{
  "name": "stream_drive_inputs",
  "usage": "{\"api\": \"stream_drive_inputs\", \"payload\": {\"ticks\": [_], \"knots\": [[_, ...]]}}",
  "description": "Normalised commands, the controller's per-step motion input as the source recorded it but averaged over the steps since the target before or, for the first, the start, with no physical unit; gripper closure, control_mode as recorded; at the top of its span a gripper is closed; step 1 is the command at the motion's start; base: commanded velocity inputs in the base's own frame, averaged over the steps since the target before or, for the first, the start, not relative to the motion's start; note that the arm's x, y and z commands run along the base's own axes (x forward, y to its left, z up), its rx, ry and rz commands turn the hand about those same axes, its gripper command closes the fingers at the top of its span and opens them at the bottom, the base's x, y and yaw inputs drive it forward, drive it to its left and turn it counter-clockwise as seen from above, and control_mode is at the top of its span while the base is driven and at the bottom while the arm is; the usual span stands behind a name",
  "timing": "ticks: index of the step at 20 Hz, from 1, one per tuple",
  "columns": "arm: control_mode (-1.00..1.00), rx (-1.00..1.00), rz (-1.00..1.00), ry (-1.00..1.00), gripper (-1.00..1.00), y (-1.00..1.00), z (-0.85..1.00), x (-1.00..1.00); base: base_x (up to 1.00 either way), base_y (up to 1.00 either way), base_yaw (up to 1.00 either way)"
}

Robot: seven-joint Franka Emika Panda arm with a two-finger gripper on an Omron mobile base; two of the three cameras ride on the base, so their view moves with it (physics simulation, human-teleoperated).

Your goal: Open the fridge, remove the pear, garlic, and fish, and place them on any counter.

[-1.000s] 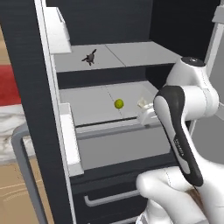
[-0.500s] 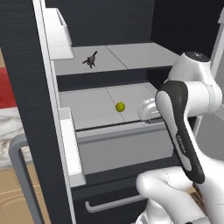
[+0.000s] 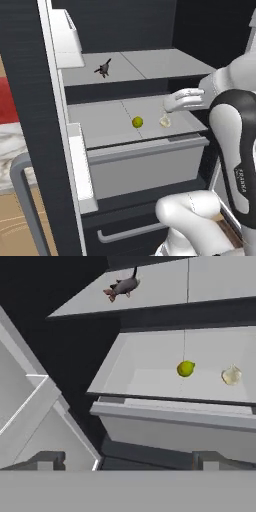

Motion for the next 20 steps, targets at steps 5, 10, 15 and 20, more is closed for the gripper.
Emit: {"api": "stream_drive_inputs", "payload": {"ticks": [5, 10, 15, 20], "knots": [[-1.0, 0.11, -0.06, -0.04, -1.0, 0.64, 0.47, 0.62, 0.0, 0.0, 0.0], [-1.0, 0.0, -0.13, 0.01, -1.0, 0.6, 0.08, 0.81, 0.0, 0.0, 0.0], [-1.0, 0.0, -0.14, 0.07, -1.0, 0.18, 0.09, 0.86, 0.0, 0.0, 0.0], [-1.0, 0.0, -0.09, 0.09, -1.0, 0.14, 0.11, 0.8, 0.0, 0.0, 0.0]]}}
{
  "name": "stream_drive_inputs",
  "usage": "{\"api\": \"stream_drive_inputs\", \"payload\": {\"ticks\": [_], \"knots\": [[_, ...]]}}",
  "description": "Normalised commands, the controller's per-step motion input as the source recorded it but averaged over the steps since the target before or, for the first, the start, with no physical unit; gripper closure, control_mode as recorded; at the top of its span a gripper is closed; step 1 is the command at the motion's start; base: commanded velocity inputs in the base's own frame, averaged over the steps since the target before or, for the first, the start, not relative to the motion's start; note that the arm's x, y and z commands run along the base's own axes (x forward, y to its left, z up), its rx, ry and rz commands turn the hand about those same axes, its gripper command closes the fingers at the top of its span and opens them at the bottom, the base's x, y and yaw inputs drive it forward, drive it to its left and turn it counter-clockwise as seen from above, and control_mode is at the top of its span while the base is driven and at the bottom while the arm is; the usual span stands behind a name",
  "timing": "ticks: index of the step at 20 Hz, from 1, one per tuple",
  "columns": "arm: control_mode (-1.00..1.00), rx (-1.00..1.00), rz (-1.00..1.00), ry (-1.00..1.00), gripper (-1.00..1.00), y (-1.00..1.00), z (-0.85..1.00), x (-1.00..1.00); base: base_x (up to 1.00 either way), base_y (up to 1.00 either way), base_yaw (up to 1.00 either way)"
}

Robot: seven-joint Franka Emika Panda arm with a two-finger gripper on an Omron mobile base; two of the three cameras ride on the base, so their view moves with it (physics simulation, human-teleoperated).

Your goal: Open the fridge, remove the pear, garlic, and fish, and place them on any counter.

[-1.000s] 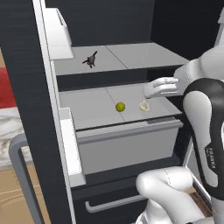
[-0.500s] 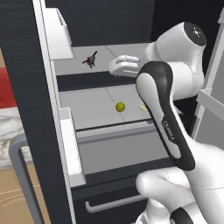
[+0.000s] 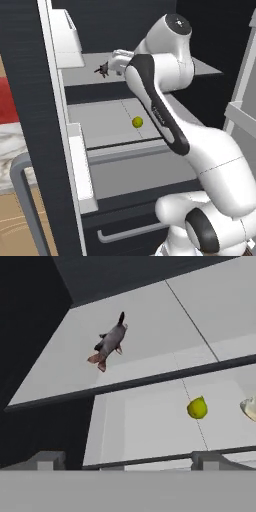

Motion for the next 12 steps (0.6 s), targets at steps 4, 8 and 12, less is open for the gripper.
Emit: {"api": "stream_drive_inputs", "payload": {"ticks": [4, 8, 12], "knots": [[-1.0, 0.0, -0.05, 0.11, -1.0, 0.31, 0.0, 0.79, 0.0, 0.0, 0.0], [-1.0, 0.0, -0.04, 0.1, -1.0, 0.3, 0.0, 0.76, 0.0, 0.0, 0.0], [-1.0, 0.0, -0.05, 0.1, -1.0, 0.2, -0.01, 0.81, 0.0, 0.0, 0.0]]}}
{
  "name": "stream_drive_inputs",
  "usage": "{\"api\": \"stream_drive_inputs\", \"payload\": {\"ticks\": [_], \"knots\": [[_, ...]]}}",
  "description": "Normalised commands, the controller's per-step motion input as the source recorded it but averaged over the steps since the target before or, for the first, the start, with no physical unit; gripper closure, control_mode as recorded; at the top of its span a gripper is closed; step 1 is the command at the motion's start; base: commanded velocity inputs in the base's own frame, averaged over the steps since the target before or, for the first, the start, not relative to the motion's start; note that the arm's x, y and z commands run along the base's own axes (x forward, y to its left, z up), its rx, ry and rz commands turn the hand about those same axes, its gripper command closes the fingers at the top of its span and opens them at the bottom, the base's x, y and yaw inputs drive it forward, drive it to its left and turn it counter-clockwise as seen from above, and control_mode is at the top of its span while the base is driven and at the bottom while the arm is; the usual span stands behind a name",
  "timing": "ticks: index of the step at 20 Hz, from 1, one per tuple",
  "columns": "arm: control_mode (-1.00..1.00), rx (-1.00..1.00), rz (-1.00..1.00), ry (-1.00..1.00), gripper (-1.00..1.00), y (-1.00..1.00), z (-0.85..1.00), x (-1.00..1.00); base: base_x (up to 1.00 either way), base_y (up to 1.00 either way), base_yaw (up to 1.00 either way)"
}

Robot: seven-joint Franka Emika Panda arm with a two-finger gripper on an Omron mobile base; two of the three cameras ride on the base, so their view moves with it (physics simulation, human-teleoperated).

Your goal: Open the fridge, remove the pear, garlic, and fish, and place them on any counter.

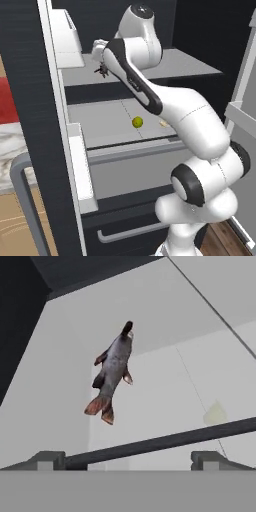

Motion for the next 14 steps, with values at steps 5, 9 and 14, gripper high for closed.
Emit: {"api": "stream_drive_inputs", "payload": {"ticks": [5, 9, 14], "knots": [[-1.0, -0.04, -0.03, 0.1, -1.0, 0.2, -0.23, 0.75, 0.0, 0.0, 0.0], [-1.0, -0.12, -0.04, 0.05, -1.0, 0.13, -0.37, 0.68, 0.0, 0.0, 0.0], [-1.0, -0.09, -0.03, 0.03, -1.0, 0.16, -0.24, 0.75, 0.0, 0.0, 0.0]]}}
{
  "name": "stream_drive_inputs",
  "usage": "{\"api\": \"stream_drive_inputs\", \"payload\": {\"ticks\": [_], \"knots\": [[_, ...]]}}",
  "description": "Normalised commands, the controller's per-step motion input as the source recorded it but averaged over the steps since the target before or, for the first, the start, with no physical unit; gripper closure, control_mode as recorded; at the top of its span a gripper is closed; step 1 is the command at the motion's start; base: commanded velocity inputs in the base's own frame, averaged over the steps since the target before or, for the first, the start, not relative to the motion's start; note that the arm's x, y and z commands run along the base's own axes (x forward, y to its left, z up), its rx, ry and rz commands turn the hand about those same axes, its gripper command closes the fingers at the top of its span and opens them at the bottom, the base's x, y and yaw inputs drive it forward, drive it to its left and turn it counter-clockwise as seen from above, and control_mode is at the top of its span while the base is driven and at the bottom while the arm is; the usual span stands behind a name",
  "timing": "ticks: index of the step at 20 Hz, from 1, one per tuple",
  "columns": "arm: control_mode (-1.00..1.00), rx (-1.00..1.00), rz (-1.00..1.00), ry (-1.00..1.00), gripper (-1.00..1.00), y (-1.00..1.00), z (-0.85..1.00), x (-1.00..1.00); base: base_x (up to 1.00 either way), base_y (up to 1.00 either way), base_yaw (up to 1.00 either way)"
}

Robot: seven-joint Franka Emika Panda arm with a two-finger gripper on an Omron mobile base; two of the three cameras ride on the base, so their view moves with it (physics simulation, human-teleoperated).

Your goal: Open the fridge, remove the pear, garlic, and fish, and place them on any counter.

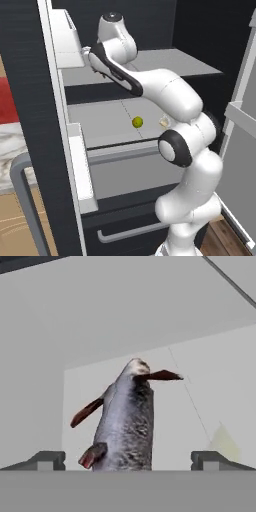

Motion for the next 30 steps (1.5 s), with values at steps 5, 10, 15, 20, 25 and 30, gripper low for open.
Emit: {"api": "stream_drive_inputs", "payload": {"ticks": [5, 10, 15, 20, 25, 30], "knots": [[-1.0, -0.01, 0.0, 0.07, -1.0, 0.35, -0.06, 0.7, 0.0, 0.0, 0.0], [-1.0, -0.09, -0.05, 0.08, 1.0, -0.03, -0.26, 0.24, 0.0, 0.0, 0.0], [-1.0, -0.08, -0.03, 0.01, 1.0, -0.44, -0.16, -0.03, 0.0, 0.0, 0.0], [-1.0, 0.0, 0.0, -0.1, 1.0, -0.98, 0.0, -0.81, 0.0, 0.0, 0.0], [-1.0, 0.0, 0.0, -0.13, 1.0, -1.0, -0.02, -1.0, 0.0, 0.0, 0.0], [-1.0, 0.0, 0.0, -0.11, 1.0, -0.89, -0.23, -1.0, 0.0, 0.0, 0.0]]}}
